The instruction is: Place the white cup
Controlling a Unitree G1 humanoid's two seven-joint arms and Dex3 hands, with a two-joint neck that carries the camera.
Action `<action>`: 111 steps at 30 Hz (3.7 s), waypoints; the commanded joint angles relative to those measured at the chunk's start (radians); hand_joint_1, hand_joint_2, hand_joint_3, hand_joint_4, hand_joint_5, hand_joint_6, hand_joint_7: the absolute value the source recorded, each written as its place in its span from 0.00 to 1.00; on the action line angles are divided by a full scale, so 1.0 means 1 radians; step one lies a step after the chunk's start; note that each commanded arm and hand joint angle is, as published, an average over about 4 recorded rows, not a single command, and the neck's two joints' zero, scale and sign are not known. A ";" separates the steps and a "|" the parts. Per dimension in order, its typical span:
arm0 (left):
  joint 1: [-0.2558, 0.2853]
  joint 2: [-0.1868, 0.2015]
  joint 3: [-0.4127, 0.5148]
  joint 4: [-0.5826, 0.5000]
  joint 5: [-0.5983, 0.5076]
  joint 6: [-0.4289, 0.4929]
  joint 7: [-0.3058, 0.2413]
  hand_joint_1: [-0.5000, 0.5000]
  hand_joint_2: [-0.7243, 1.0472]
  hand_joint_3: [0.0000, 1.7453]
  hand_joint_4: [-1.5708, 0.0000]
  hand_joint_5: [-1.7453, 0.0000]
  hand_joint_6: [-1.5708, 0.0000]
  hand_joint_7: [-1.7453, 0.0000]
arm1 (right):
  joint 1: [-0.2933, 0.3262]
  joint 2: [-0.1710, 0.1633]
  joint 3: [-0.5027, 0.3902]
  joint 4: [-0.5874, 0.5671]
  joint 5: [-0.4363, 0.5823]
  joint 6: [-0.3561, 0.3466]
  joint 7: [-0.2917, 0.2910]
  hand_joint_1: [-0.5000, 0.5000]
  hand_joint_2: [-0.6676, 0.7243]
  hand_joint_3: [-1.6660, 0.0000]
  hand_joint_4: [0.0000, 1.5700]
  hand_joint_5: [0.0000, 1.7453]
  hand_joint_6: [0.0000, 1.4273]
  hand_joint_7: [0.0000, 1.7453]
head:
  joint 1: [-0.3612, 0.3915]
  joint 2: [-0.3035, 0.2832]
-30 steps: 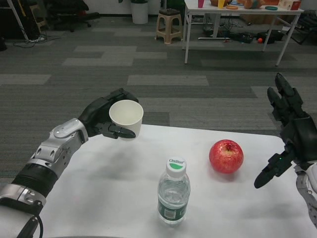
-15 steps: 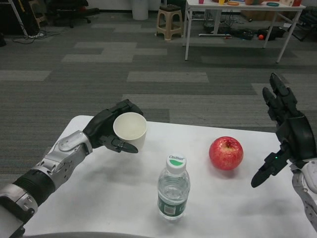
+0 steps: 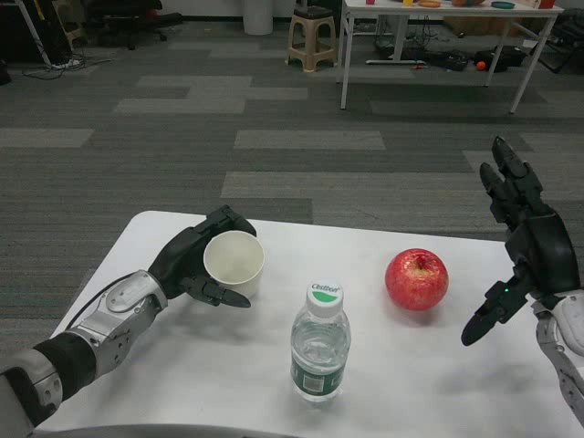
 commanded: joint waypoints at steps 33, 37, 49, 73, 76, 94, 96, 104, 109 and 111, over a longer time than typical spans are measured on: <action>-0.011 0.032 -0.072 0.035 0.006 -0.002 0.006 0.24 0.86 0.05 1.00 0.00 1.00 0.34 | -0.007 -0.010 0.020 0.003 0.007 -0.003 0.001 0.04 0.91 1.00 0.00 0.00 0.00 0.00 | 0.002 -0.019; -0.011 0.032 -0.069 0.033 0.003 -0.002 0.006 0.07 0.90 0.05 1.00 0.00 1.00 0.39 | -0.007 -0.012 0.020 0.003 0.007 -0.004 0.001 0.04 0.91 1.00 0.00 0.00 0.00 0.00 | 0.004 -0.020; -0.004 0.032 -0.042 0.023 0.039 0.029 0.007 0.00 0.44 0.05 1.00 0.00 1.00 0.52 | -0.007 -0.012 0.024 0.001 0.007 -0.003 0.000 0.04 0.91 1.00 0.00 0.00 0.00 0.00 | 0.006 -0.026; 0.097 0.026 0.298 -0.203 0.171 0.336 0.027 0.00 0.15 0.05 1.00 0.00 1.00 0.72 | -0.007 -0.015 0.023 -0.002 0.008 -0.004 0.001 0.04 0.91 1.00 0.00 0.00 0.00 0.00 | 0.015 -0.018; 0.119 0.027 0.387 -0.266 0.214 0.385 0.027 0.00 0.16 0.05 1.00 0.00 1.00 0.72 | -0.007 -0.016 0.023 -0.002 0.008 -0.004 0.000 0.04 0.91 1.00 0.00 0.00 0.00 0.00 | 0.015 -0.015; 0.221 -0.041 0.843 -0.606 0.325 0.627 0.006 0.00 0.20 0.05 1.00 0.01 1.00 0.80 | -0.007 -0.021 0.023 -0.002 0.008 -0.002 -0.001 0.04 0.91 1.00 0.00 0.00 0.00 0.00 | 0.012 -0.006; 0.224 -0.047 0.861 -0.618 0.324 0.628 0.006 0.00 0.20 0.05 1.00 0.12 1.00 0.81 | -0.007 -0.021 0.023 -0.001 0.008 -0.002 0.000 0.04 0.91 1.00 0.00 0.00 0.00 0.00 | 0.012 -0.006; 0.236 -0.056 0.907 -0.650 0.291 0.641 -0.001 0.00 0.20 0.05 1.00 0.59 1.00 0.84 | -0.009 -0.023 0.025 0.000 0.008 -0.002 0.000 0.04 0.91 1.00 0.00 0.00 0.00 0.00 | 0.014 0.000; 0.236 -0.054 0.908 -0.658 0.290 0.658 -0.004 0.00 0.20 0.05 1.00 0.59 1.00 0.84 | -0.009 -0.023 0.025 0.001 0.008 -0.002 0.000 0.03 0.91 1.00 0.00 0.00 0.00 0.00 | 0.015 0.004; 0.236 -0.054 0.909 -0.662 0.290 0.663 -0.004 0.00 0.20 0.05 1.00 0.59 1.00 0.84 | -0.009 -0.023 0.025 0.001 0.008 -0.002 0.000 0.01 0.91 1.00 0.00 0.00 0.00 0.00 | 0.014 0.005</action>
